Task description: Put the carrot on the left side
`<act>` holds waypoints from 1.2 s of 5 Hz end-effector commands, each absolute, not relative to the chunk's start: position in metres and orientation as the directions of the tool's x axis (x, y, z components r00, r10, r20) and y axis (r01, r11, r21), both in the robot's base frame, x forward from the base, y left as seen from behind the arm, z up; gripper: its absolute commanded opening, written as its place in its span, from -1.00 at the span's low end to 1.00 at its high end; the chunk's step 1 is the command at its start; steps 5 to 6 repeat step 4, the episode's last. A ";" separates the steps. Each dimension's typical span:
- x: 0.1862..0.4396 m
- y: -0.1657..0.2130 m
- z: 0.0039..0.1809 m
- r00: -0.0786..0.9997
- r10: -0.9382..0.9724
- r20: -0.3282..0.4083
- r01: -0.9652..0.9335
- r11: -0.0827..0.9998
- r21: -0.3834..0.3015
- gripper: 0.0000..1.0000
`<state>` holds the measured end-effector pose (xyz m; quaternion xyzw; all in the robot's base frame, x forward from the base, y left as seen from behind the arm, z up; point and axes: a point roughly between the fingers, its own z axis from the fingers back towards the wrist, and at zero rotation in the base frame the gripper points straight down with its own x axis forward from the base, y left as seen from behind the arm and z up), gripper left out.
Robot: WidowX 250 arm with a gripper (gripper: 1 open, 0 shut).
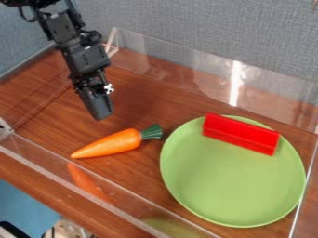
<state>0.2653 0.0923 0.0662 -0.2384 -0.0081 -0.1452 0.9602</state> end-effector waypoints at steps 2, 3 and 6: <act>0.266 0.094 0.087 0.954 -0.278 0.115 0.301 0.861 -0.410 -1.00; 0.267 0.093 0.088 0.954 -0.278 0.111 0.299 0.863 -0.408 -1.00; 0.267 0.092 0.089 0.954 -0.278 0.108 0.298 0.864 -0.406 -1.00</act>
